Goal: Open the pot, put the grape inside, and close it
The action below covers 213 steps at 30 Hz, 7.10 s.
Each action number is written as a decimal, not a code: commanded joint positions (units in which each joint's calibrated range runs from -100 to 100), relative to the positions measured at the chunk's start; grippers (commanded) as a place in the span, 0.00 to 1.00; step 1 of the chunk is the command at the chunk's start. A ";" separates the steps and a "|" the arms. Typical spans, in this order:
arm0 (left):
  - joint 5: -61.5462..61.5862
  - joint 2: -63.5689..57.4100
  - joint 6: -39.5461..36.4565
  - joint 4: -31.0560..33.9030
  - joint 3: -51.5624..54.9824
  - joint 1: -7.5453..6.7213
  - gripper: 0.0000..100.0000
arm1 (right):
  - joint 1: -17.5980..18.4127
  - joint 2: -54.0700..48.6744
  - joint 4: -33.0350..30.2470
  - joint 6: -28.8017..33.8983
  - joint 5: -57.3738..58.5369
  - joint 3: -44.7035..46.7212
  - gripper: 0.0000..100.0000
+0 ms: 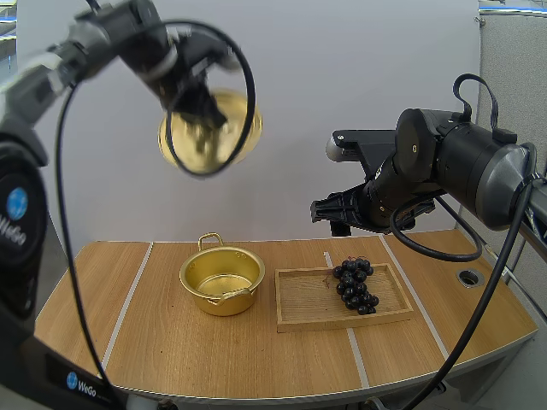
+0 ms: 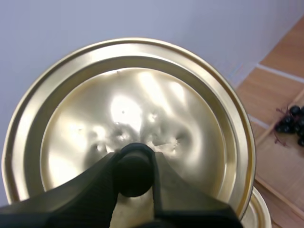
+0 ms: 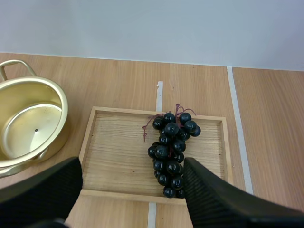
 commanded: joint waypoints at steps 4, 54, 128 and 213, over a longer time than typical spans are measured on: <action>-7.91 -3.53 -7.68 4.00 -25.95 -0.18 0.00 | -0.24 -0.52 0.11 0.10 -1.74 -0.73 1.00; -28.43 -3.65 -8.67 7.85 -38.85 -0.18 0.00 | -4.66 53.45 -2.86 2.37 -13.33 -18.78 1.00; -28.43 -3.65 -8.67 7.85 -38.85 -0.18 0.00 | -4.76 47.40 6.50 -3.92 -4.30 -19.31 0.00; -28.43 -3.65 -8.67 7.85 -38.85 -0.18 0.00 | 17.10 69.48 8.29 -6.34 7.58 -41.27 0.00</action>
